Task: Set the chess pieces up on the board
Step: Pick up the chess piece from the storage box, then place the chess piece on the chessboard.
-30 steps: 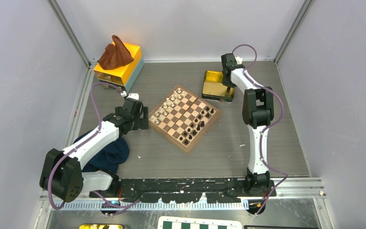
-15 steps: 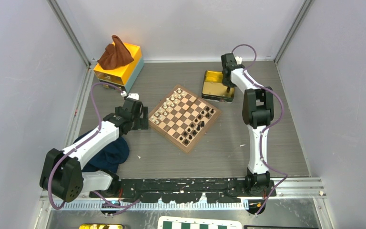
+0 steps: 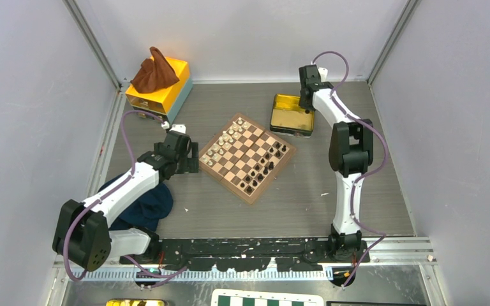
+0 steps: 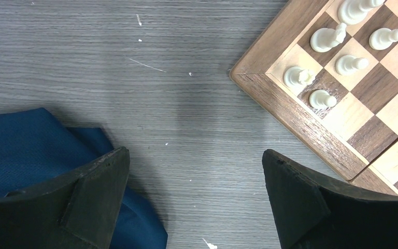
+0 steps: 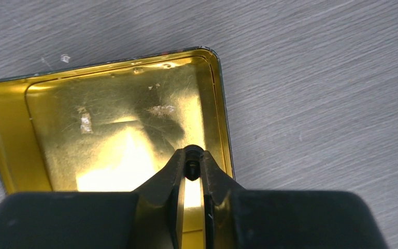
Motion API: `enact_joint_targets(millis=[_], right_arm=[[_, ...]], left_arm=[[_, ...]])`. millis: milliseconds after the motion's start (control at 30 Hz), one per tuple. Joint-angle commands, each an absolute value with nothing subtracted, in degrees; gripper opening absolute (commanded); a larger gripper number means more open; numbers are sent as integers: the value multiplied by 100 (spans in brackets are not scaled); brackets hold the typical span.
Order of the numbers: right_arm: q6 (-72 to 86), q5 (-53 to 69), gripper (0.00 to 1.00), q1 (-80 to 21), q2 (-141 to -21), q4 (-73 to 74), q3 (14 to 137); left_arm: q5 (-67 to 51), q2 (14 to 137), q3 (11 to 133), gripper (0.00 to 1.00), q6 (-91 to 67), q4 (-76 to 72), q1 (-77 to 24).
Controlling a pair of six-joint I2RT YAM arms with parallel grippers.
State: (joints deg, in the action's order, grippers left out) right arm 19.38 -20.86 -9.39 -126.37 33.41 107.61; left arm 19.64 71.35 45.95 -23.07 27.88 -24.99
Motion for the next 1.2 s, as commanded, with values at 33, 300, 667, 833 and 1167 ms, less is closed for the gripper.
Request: enact_joint_targets(millis=[33, 300, 667, 833, 1167], right_arm=[[1819, -2080, 1, -1097, -11827, 3129, 10569], [1741, -2122, 1, -1479, -11121, 3138, 9953], [1733, -2287, 1, -2180, -9907, 3331, 8779], [1827, -2323, 1, -2473, -9372, 3447, 8201], [2116, -2381, 1, -3140, -8640, 3586, 7332]], left_arm=[[1919, 6941, 4845, 100, -2276, 2609, -2466], [1815, 6875, 4836, 100, -2320, 2582, -2470], [1741, 6800, 4834, 100, -2355, 2576, -2470], [1715, 6761, 4825, 100, -2373, 2579, -2470], [1661, 6776, 4816, 100, -2407, 2584, -2479]])
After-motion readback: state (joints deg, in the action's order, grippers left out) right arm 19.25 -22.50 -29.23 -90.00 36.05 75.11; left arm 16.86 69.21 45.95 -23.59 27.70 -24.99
